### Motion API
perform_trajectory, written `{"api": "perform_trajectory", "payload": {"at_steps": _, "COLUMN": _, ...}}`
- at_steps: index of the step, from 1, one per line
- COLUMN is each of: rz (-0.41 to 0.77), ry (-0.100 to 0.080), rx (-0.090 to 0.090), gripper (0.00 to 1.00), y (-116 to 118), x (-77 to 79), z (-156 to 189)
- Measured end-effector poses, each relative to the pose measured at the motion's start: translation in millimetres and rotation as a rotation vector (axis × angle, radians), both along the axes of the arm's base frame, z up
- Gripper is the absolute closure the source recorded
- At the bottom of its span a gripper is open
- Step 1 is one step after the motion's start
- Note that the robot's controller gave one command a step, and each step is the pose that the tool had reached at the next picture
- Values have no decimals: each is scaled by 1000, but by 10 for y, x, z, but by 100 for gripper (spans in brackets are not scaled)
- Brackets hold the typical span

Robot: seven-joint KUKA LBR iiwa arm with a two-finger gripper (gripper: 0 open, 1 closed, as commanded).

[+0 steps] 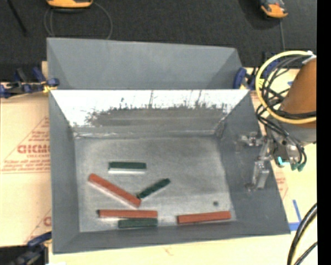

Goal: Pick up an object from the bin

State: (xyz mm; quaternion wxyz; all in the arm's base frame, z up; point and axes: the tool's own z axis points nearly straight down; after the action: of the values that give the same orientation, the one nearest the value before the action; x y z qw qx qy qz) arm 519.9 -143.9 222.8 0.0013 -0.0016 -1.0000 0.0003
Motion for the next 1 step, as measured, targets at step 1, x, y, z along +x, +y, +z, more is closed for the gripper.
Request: {"api": "perform_trajectory", "payload": {"at_steps": 1, "rz": 3, "ry": -7, "rx": -1, "gripper": 0, "y": 5, "x": 17, "z": 34}}
